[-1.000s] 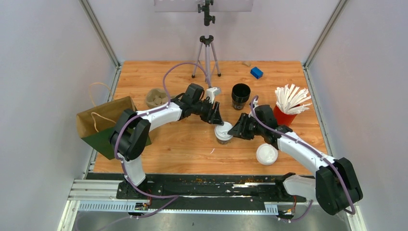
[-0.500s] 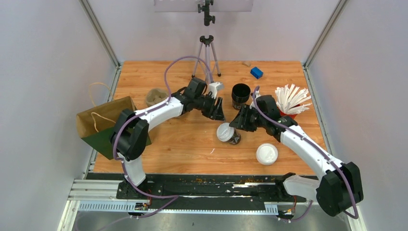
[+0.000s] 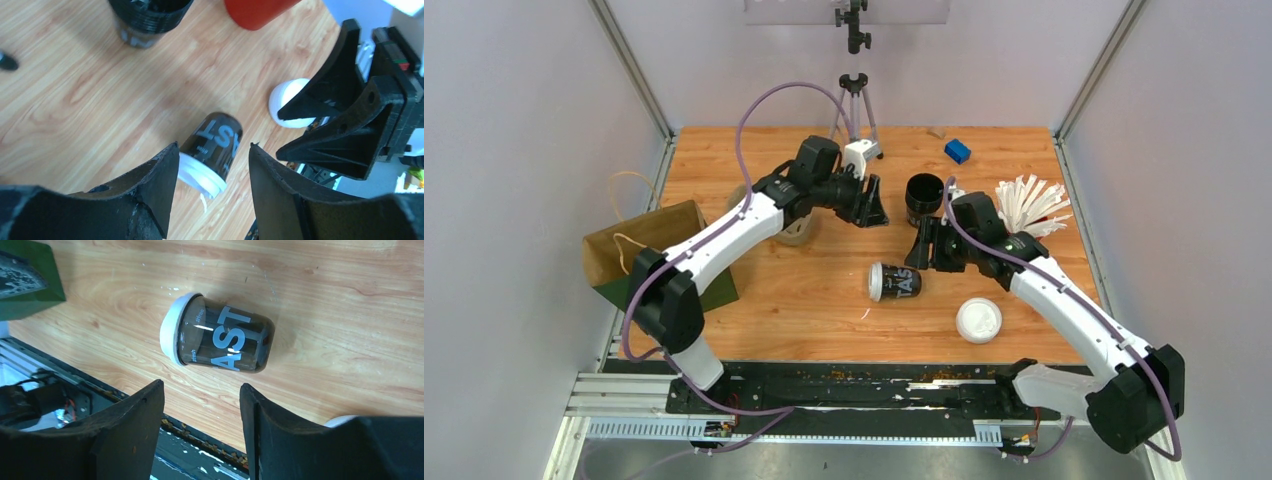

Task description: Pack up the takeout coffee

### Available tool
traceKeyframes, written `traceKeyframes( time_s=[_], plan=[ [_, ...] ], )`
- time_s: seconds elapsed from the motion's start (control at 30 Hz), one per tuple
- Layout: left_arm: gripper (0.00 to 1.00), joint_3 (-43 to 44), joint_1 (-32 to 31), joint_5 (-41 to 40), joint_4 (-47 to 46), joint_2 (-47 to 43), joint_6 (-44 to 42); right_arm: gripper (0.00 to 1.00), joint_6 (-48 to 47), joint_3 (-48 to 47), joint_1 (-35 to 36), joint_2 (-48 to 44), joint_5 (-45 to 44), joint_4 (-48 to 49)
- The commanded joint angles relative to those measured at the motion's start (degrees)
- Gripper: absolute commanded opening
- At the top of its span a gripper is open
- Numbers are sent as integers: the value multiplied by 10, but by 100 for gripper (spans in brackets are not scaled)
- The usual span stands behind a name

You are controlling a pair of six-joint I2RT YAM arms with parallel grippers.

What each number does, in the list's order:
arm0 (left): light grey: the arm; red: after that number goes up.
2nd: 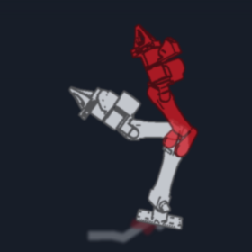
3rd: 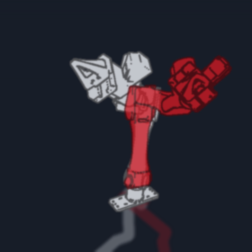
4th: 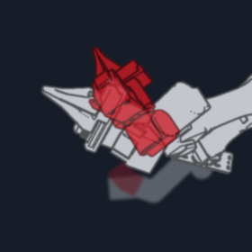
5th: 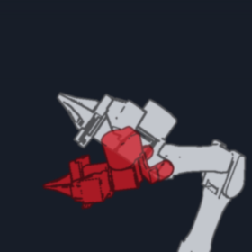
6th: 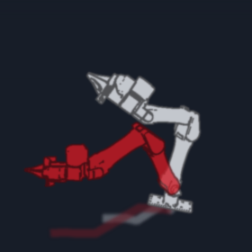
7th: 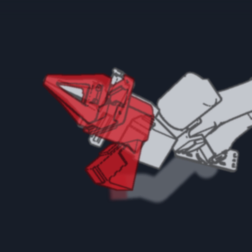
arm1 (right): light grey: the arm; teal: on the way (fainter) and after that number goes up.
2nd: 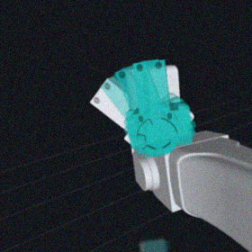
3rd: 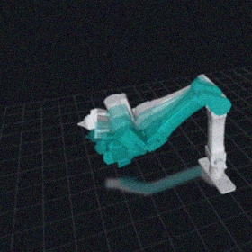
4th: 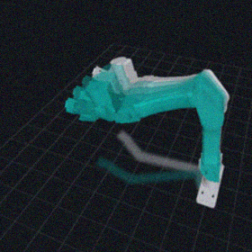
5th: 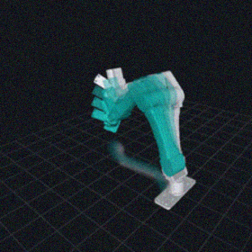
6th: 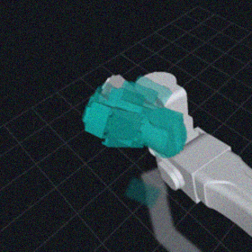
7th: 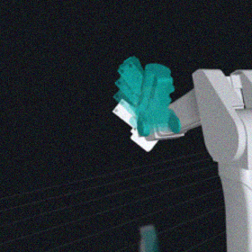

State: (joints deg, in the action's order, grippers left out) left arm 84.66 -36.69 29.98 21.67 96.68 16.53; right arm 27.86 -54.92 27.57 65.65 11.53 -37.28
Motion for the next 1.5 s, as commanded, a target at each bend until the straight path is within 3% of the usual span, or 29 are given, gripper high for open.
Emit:
traceKeyframes(
  time_s=[0.0, 0.27, 0.57, 0.93, 1.1, 1.47],
  plan=[
    [61, -33, -1, -94, 45, -84, -28, 58, -26, -47, 53, 12, -88, -31],
    [66, -135, -1, -218, 78, -237, -58, 65, -6, -109, 164, 108, -217, -69],
    [64, -233, -1, -207, 72, -250, -16, 68, 3, -127, 173, 152, -232, -60],
    [64, -338, -1, -226, 38, -323, 8, 62, 18, -227, 226, 293, -358, -144],
    [64, -358, -1, -234, 42, -355, 9, 53, 38, -269, 244, 346, -430, -203],
    [64, -373, -1, -239, 42, -375, 12, 10, 39, -281, 256, 355, -464, -231]
  ],
)
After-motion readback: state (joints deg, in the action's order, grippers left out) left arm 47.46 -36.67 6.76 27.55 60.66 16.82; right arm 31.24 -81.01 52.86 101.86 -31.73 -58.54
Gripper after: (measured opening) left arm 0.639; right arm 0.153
